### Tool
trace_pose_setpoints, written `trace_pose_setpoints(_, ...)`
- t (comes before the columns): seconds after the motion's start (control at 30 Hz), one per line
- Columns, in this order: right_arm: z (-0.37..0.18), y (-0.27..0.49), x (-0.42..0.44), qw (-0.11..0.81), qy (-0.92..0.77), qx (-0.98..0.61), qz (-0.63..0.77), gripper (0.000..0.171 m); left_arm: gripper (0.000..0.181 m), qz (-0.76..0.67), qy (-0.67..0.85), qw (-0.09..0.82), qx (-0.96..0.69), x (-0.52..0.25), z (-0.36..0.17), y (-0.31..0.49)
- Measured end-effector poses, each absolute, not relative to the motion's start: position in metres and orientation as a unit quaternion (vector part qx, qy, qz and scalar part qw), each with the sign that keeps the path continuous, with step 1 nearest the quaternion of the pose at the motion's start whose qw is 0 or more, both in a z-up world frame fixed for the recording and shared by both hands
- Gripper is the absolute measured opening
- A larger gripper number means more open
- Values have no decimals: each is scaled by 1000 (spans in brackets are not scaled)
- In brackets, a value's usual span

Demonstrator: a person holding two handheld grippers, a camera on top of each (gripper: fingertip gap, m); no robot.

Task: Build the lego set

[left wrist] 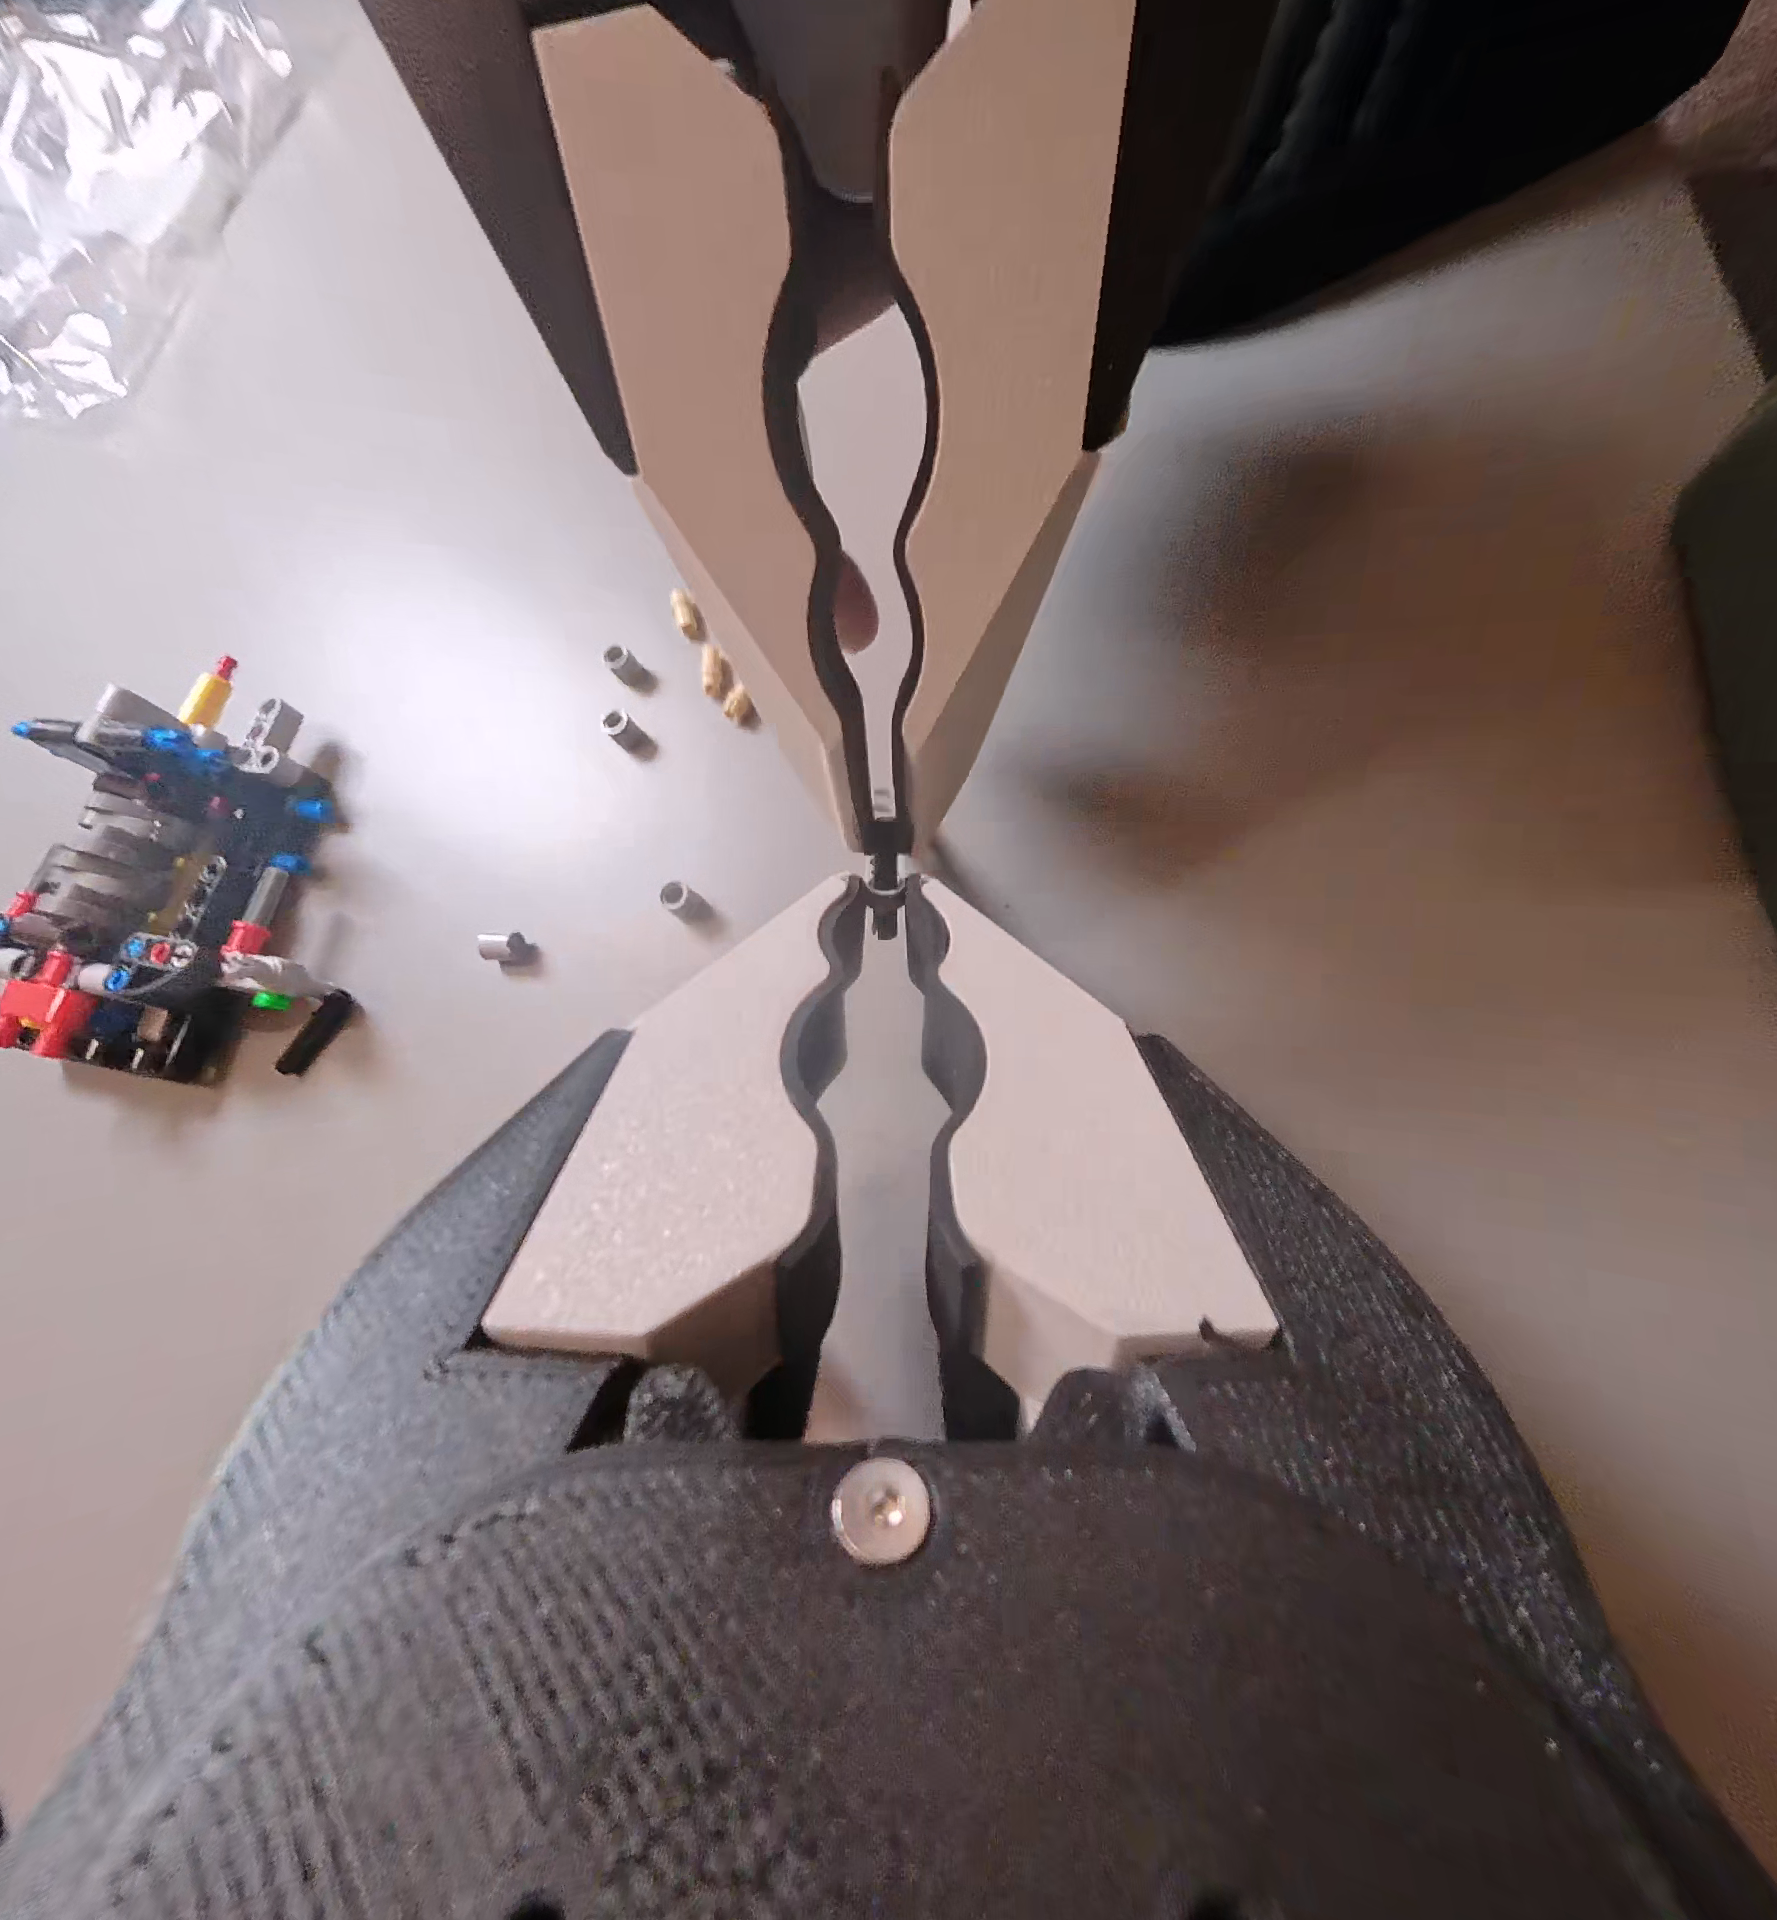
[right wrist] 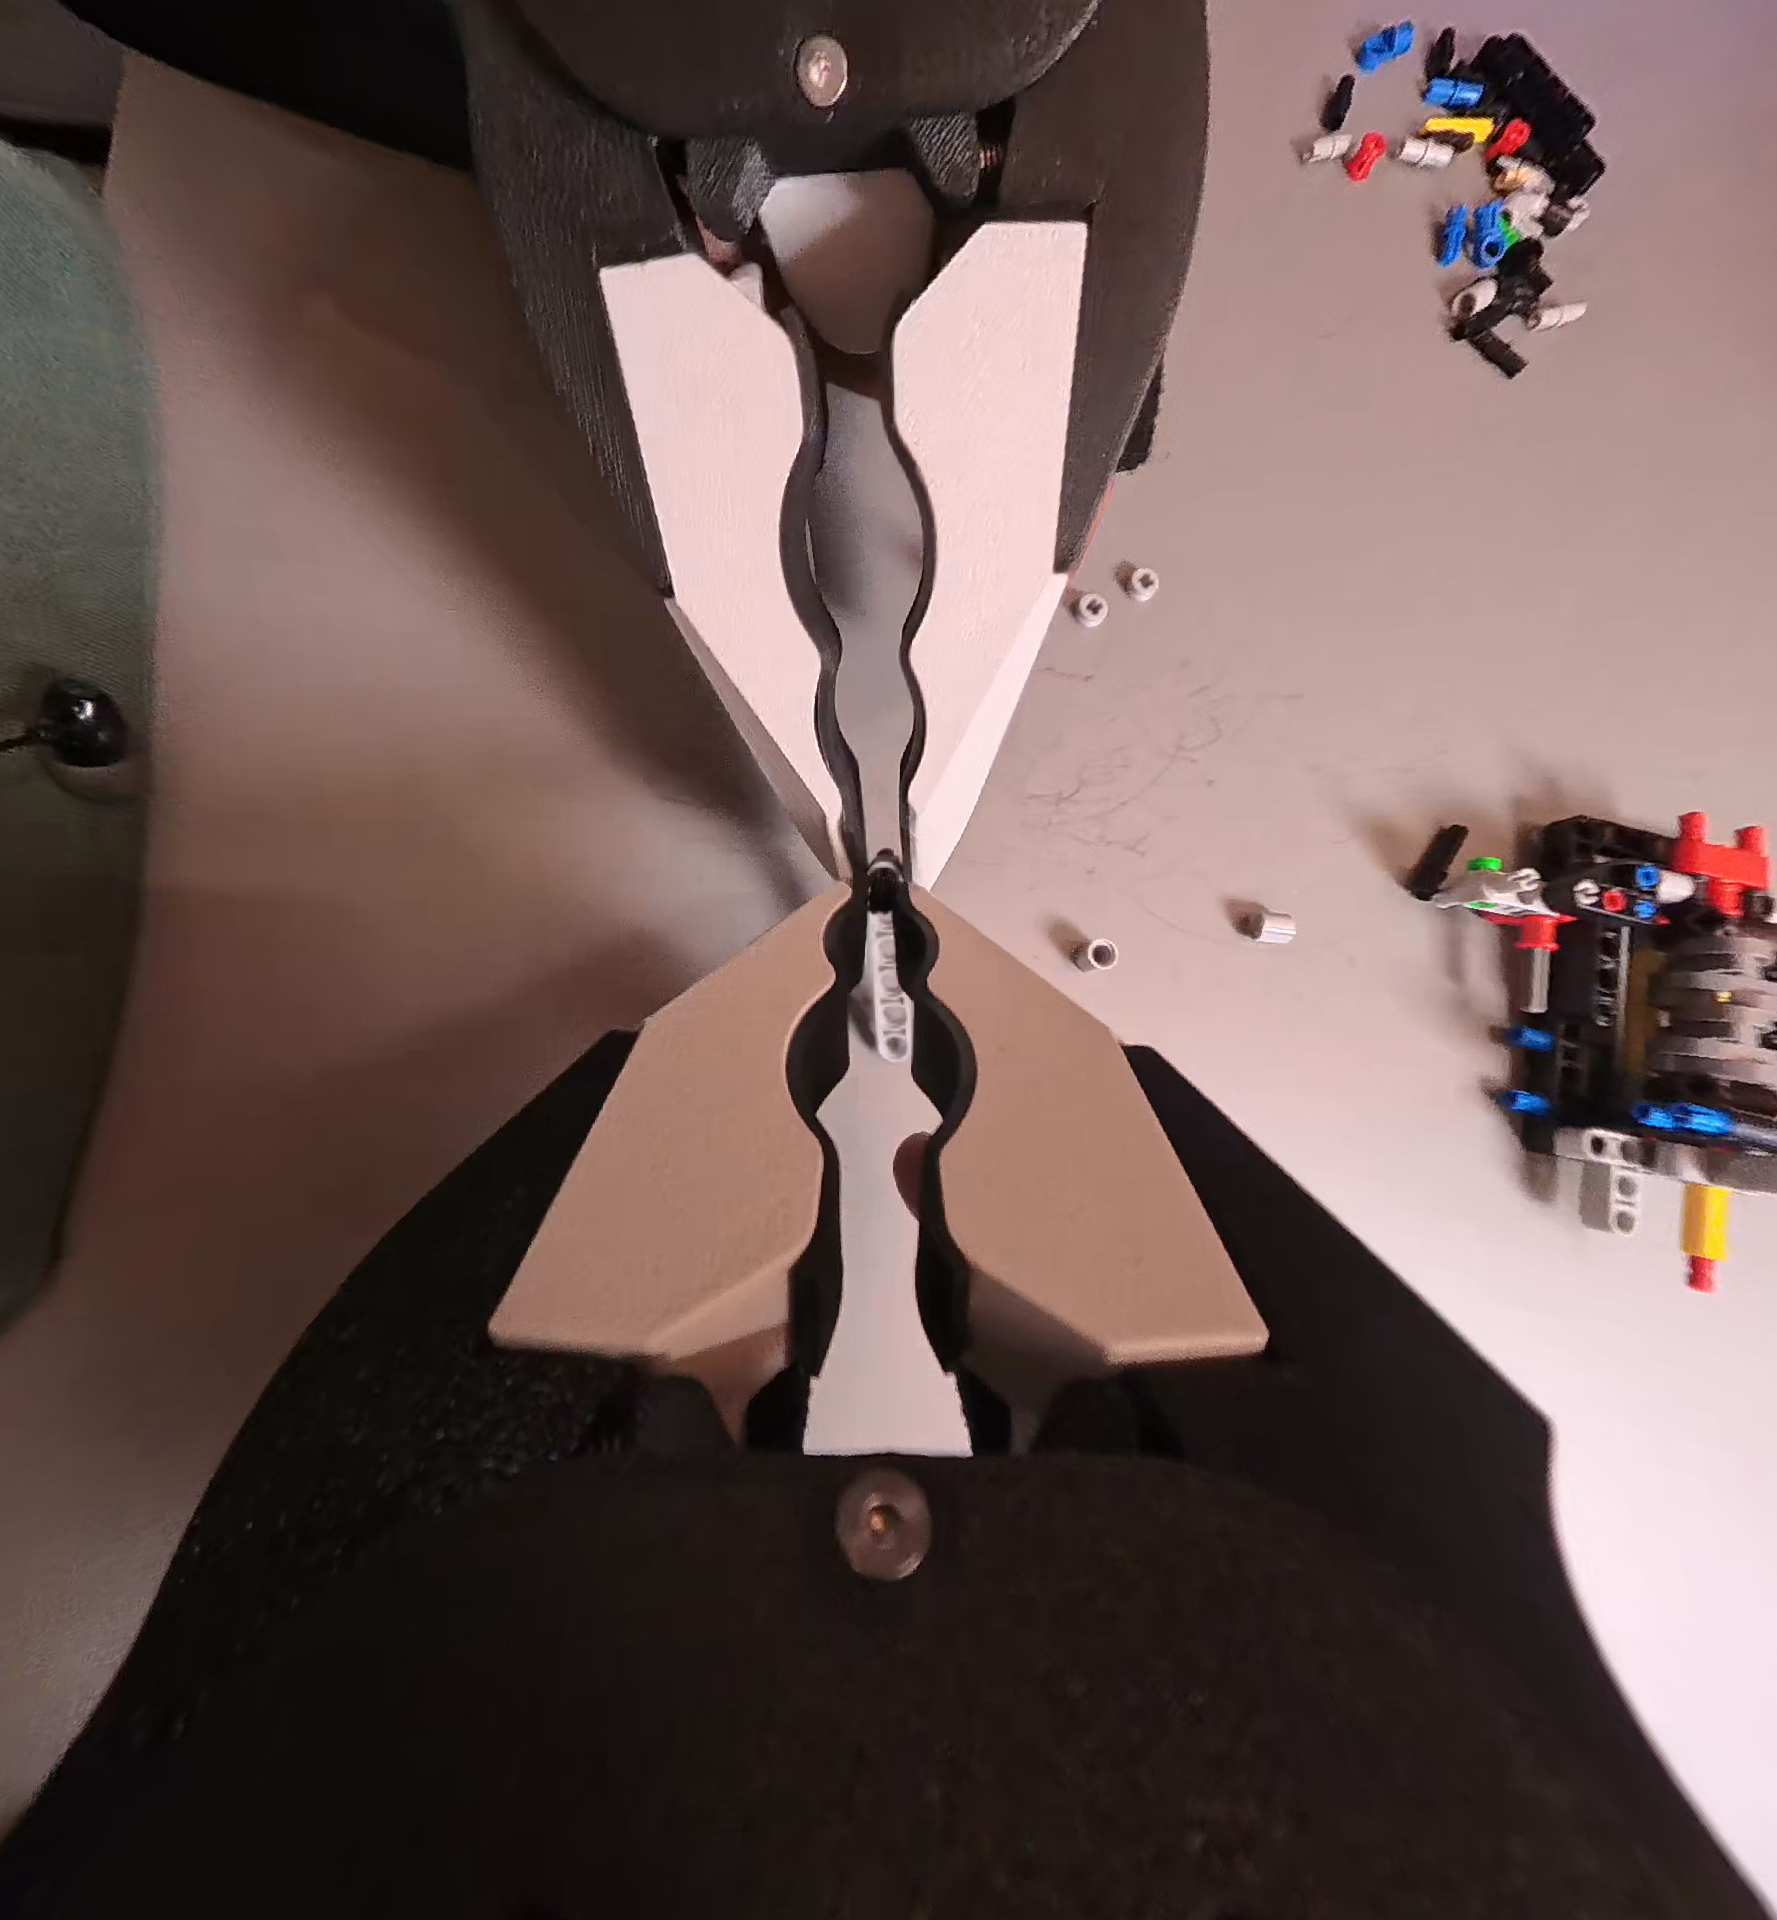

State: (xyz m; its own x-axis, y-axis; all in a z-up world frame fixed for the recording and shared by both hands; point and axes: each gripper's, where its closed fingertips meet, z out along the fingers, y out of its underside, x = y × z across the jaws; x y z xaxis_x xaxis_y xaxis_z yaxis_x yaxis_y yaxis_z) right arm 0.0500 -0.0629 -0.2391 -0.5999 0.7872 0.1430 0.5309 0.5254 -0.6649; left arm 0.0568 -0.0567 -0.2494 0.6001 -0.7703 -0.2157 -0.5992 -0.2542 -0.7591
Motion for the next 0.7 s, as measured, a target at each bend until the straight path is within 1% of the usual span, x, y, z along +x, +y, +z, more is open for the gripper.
trace_pose_setpoints(0.03, -242, -63, 50, 213, -844, -394, 296, 1, 5, -94, 438, 417, -791, 55, -254, -57)
trace_pose_setpoints(0.1, -247, -61, 50, 208, -843, -399, 295, 4, 5, -82, 441, 393, -803, 52, -264, -59)
trace_pose_setpoints(0.23, -252, -49, 55, 204, -842, -411, 285, 12, 5, -100, 429, 377, -815, 51, -267, -62)
trace_pose_setpoints(0.4, -264, -44, 60, 183, -844, -421, 276, 11, 5, -112, 422, 370, -820, 50, -269, -62)
trace_pose_setpoints(0.53, -244, -17, 38, 232, -803, -462, 297, 5, 5, -108, 416, 368, -825, 47, -269, -61)
trace_pose_setpoints(0.63, -236, 17, 16, 263, -763, -511, 295, 5, 13, -110, 412, 364, -828, 47, -270, -60)
trace_pose_setpoints(0.7, -243, 31, 2, 264, -755, -532, 278, 8, 18, -118, 408, 367, -827, 49, -268, -60)
